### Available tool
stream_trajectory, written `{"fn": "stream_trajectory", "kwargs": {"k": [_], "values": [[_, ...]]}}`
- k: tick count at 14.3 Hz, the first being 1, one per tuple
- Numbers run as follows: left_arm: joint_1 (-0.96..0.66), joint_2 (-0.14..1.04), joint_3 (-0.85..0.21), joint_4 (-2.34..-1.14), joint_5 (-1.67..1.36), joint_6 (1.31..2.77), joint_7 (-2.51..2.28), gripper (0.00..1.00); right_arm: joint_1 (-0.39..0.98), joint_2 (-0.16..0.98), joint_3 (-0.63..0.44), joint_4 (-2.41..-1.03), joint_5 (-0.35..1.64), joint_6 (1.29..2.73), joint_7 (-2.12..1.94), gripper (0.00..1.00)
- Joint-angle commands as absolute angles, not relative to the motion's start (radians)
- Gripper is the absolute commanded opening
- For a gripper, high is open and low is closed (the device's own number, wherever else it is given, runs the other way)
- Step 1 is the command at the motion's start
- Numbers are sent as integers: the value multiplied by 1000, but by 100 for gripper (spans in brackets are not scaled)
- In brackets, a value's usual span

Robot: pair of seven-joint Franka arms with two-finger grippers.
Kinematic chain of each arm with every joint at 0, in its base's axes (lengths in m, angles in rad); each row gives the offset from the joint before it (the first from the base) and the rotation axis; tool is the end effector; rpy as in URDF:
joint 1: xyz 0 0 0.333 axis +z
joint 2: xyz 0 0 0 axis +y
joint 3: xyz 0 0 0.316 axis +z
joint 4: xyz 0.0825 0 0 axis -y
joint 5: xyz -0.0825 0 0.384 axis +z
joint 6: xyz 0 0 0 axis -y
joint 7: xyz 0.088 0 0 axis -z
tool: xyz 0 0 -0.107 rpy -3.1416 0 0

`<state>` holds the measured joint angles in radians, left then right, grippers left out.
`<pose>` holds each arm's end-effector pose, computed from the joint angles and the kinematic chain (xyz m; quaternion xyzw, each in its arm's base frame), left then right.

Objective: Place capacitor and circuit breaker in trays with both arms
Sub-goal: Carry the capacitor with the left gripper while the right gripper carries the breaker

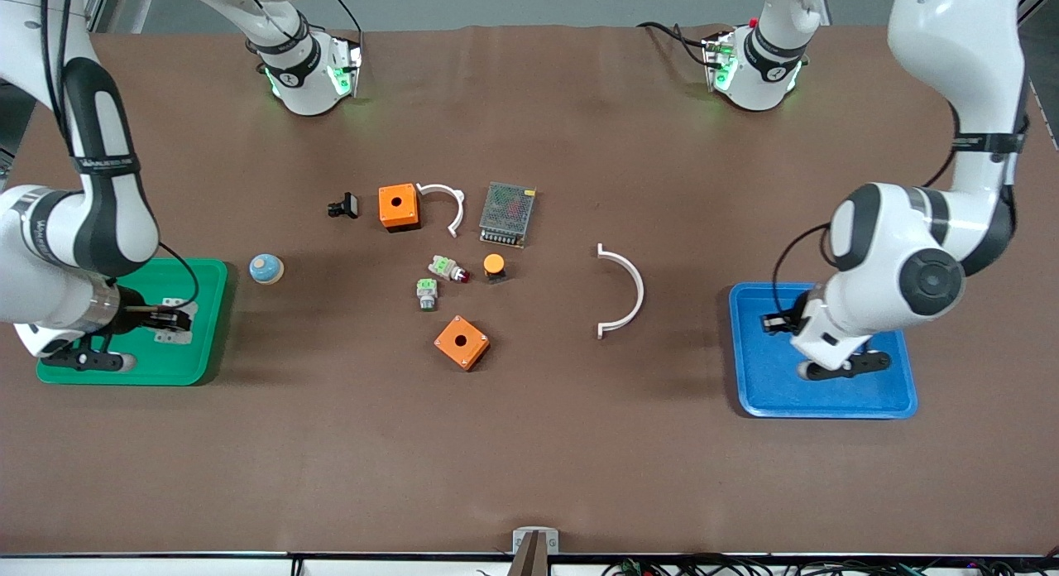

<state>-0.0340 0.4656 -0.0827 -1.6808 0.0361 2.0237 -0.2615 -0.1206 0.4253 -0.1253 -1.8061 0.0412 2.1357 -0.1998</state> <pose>0.6533 -0.0691 0.3224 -0.9959 -0.0666 0.0599 0.0084 0.6194 -0.1479 0.3033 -0.9984 0.0305 0.0469 0.0012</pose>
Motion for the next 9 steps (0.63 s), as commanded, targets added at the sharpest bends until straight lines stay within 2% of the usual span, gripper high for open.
{"fn": "stream_trajectory", "kwargs": {"k": [1,5,9], "values": [[17,512,-91,-1655,83,2036,-209,10,-225,387,-107,-1914,25,2253,-342,0],[69,587,-89,-1641,84,2112,-169,11,-302,399,-107,-1986,25,2410,-428,0],[74,659,-89,-1641,92,2183,-175,13,-336,451,-106,-1982,25,2476,-457,0]]}}
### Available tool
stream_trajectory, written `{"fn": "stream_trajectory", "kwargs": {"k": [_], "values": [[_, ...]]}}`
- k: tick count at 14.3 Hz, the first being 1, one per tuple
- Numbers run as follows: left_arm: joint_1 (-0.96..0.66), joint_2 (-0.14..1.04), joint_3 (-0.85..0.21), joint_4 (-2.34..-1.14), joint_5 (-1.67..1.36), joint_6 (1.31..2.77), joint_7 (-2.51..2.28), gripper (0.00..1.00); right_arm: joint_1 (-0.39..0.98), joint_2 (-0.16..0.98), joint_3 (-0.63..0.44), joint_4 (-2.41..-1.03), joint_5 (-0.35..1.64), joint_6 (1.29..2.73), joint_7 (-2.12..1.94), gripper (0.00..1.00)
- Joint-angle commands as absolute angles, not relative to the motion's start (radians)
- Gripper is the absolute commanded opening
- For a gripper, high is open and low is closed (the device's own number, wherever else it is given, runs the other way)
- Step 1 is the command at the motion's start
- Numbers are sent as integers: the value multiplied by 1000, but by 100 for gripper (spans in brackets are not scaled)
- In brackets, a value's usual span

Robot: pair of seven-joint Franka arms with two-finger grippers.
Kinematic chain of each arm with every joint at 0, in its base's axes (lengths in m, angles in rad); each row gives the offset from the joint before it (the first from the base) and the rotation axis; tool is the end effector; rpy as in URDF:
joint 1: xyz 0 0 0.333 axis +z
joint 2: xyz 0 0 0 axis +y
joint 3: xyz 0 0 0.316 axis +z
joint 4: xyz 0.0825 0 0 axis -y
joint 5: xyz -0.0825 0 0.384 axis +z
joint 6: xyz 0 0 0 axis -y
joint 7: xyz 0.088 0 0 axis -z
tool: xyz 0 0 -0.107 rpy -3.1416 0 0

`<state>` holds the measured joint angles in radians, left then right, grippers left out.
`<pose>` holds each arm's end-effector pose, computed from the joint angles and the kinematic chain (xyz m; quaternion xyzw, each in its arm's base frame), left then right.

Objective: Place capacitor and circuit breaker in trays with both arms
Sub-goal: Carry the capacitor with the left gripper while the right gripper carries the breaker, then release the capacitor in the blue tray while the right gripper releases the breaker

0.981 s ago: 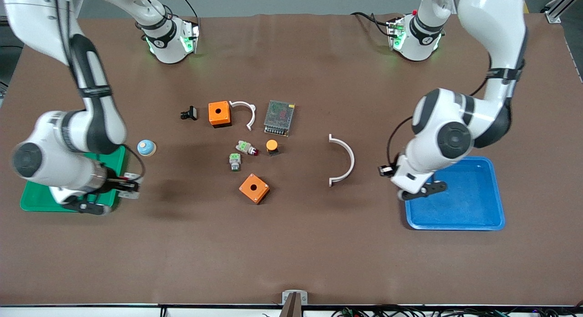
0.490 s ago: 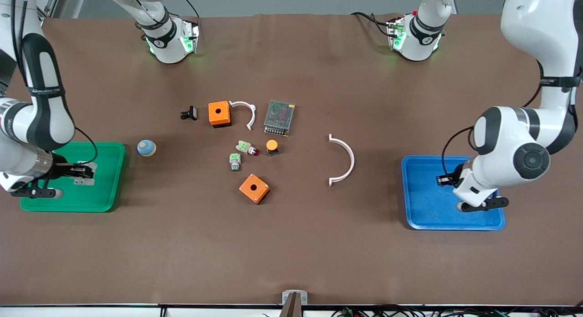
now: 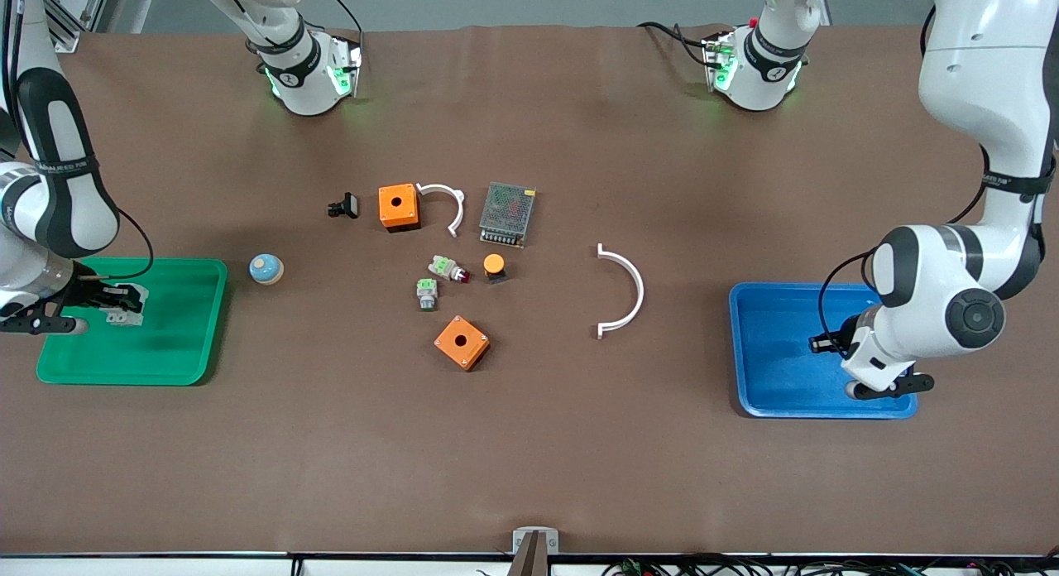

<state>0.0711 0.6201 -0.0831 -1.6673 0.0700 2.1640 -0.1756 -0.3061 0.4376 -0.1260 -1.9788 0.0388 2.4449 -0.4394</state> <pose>0.6689 0.0004 0.2363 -0.9960 -0.0665 0.0597 0.0089 0.5609 -0.2556 0.2492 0.9998 -0.0047 0.0089 0.0194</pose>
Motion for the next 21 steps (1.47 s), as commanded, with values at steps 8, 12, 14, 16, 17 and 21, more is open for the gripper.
{"fn": "stream_trajectory", "kwargs": {"k": [8,12,14,16,17,21], "values": [[74,693,-89,-1643,84,2206,-183,22,-367,517,-101,-1970,95,2502,-446,0],[74,657,-91,-1646,83,2194,-184,100,-362,520,-100,-1964,133,2500,-446,0],[74,606,-91,-1651,83,2165,-184,100,-360,534,-100,-1954,138,2500,-446,0],[74,549,-92,-1652,83,2093,-183,100,-362,546,-98,-1948,140,2500,-448,0],[74,516,-94,-1657,83,2051,-181,100,-362,548,-97,-1948,141,2500,-448,0],[74,340,-100,-1727,81,1936,-170,100,-356,554,-98,-1931,140,2499,-456,28]]}}
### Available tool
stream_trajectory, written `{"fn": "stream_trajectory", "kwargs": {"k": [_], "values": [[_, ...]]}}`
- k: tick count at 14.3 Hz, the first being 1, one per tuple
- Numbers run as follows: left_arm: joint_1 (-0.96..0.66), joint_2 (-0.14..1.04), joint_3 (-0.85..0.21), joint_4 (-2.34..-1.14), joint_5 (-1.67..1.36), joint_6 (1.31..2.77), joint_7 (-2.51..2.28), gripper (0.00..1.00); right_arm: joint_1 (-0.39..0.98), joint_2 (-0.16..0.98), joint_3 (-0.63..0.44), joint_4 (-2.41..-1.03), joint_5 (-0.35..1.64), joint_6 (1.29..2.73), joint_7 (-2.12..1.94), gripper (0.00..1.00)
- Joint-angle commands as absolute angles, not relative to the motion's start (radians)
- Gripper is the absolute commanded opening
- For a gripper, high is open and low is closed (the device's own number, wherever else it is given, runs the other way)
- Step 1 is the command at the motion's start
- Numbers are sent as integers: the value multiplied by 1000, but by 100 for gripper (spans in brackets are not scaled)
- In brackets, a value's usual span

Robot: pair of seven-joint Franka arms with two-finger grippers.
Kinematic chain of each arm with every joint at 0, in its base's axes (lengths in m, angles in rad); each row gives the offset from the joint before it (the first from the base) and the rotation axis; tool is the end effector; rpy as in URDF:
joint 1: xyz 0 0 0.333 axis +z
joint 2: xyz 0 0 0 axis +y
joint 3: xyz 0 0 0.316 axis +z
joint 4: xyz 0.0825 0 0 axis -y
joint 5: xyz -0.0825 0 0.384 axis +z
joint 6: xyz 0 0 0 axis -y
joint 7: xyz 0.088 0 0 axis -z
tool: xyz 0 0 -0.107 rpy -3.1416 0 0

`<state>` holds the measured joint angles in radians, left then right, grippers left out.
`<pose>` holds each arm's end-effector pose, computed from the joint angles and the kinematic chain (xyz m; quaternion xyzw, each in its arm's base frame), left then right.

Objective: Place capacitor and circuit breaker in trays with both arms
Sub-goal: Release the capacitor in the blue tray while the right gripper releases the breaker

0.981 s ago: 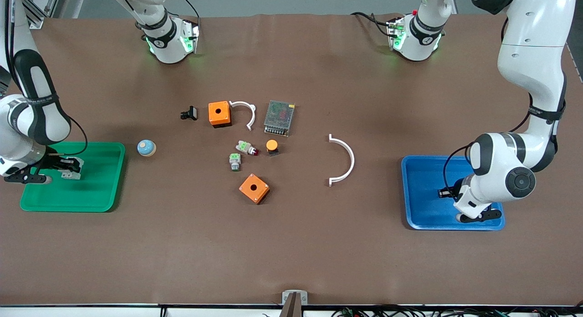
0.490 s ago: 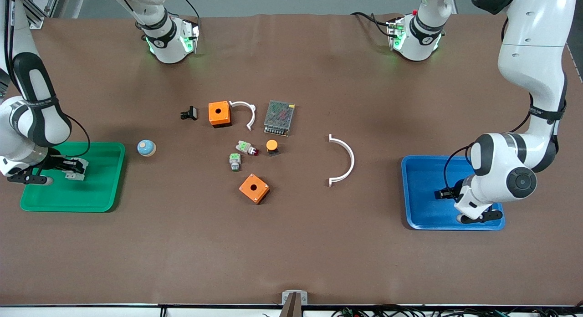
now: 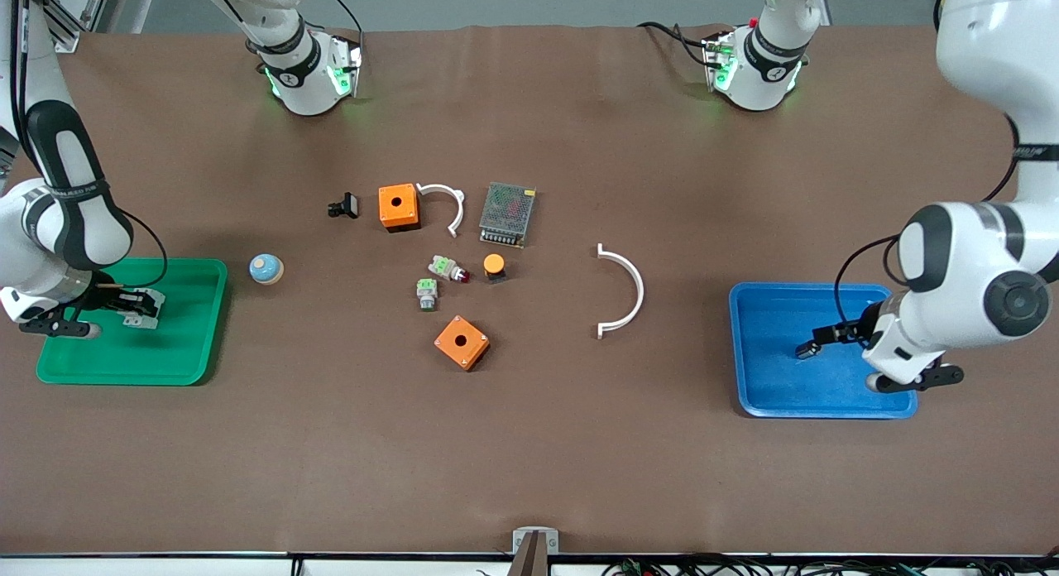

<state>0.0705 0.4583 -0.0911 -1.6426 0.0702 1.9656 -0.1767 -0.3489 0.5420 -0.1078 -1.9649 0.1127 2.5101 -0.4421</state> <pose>0.6596 -0.0026 0.3401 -0.9956 -0.0655 0.0651 0.0175 0.5538 -0.2710 0.1959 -0.9990 0.0449 -0.0062 0.0033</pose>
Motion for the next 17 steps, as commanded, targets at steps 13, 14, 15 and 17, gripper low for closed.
{"fn": "stream_trajectory", "kwargs": {"k": [13,14,15,17], "values": [[74,21,-100,-1631,-5,1580,-124,100,-138,424,-104,-1555,74,1817,-169,100],[74,21,-100,-1594,-3,1563,-124,99,-105,399,-104,-1555,57,1792,-146,100],[75,23,-100,-1562,-5,1545,-123,100,-82,379,-103,-1555,40,1783,-144,100],[75,29,-100,-1507,-15,1500,-120,100,-34,335,-103,-1557,21,1755,-143,100]]}}
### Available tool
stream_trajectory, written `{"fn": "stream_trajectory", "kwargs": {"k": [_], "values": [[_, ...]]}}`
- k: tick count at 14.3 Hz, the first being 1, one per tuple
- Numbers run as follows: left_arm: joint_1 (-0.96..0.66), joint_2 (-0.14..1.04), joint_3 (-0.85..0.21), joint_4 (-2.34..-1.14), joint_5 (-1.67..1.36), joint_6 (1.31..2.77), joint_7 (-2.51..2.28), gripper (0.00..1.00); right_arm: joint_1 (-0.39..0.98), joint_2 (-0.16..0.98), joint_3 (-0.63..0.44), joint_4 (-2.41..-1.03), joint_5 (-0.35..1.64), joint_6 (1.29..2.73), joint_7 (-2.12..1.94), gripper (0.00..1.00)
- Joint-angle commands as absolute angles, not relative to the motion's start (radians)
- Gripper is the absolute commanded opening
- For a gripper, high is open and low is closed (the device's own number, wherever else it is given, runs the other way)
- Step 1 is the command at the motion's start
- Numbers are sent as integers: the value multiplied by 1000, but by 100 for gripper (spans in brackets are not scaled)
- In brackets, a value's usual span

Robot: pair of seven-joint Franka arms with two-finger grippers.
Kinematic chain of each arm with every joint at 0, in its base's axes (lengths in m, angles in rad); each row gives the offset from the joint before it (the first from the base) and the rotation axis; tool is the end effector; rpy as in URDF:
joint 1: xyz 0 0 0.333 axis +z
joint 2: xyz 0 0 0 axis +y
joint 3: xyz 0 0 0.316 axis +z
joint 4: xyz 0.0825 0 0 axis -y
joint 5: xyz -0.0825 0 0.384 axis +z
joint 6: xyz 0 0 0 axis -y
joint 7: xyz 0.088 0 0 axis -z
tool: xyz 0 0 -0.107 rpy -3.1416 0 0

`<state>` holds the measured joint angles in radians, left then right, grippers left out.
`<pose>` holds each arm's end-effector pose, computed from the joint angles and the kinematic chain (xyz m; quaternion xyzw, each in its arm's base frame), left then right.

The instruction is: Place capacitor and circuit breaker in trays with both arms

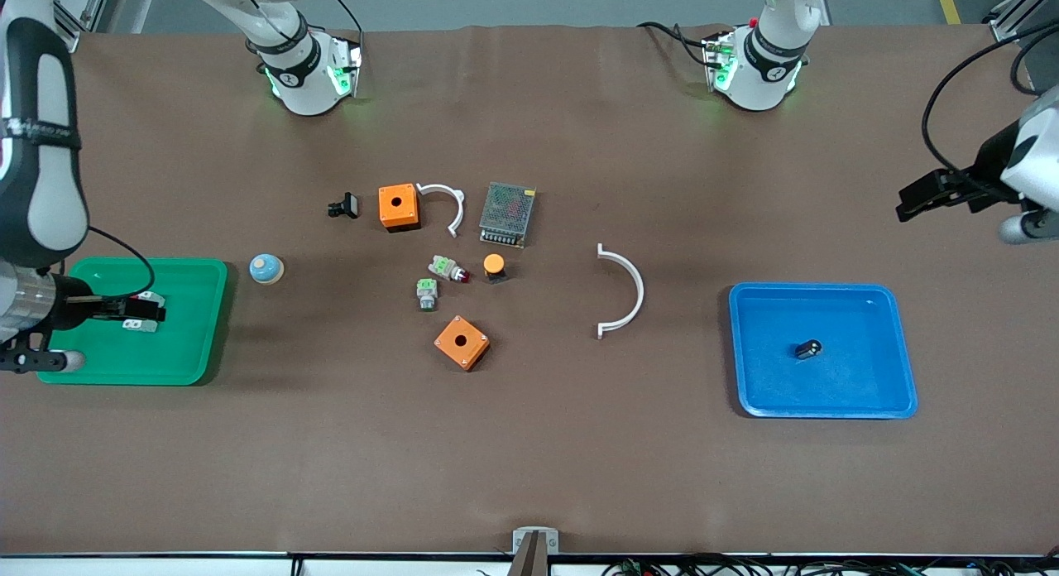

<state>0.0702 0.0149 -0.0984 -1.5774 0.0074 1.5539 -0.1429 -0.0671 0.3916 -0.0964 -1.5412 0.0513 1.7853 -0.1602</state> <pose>0.5565 -0.0145 0.6117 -0.9982 -0.0573 0.0188 0.0046 0.6496 -0.0947 0.4169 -0.9973 0.0066 0.0708 0.0176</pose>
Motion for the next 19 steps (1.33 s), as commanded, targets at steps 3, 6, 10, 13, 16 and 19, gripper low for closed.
{"fn": "stream_trajectory", "kwargs": {"k": [3,6,10,13,16,19], "values": [[75,28,-94,-1474,-41,1499,-121,100,-5,278,-100,-1555,21,1680,-86,100],[74,28,-97,-1462,-38,1497,-120,100,3,238,-97,-1542,21,1634,-94,100],[74,41,-97,-1448,-57,1497,-123,100,3,241,-98,-1430,21,1508,-94,100],[68,43,-97,-1448,-60,1497,-135,100,0,239,-101,-1424,20,1508,-86,100],[67,41,-100,-1447,-58,1497,-124,100,1,238,-100,-1407,29,1502,-86,100],[69,41,-97,-1442,-58,1499,-121,100,3,247,-100,-1381,28,1502,-83,100]]}}
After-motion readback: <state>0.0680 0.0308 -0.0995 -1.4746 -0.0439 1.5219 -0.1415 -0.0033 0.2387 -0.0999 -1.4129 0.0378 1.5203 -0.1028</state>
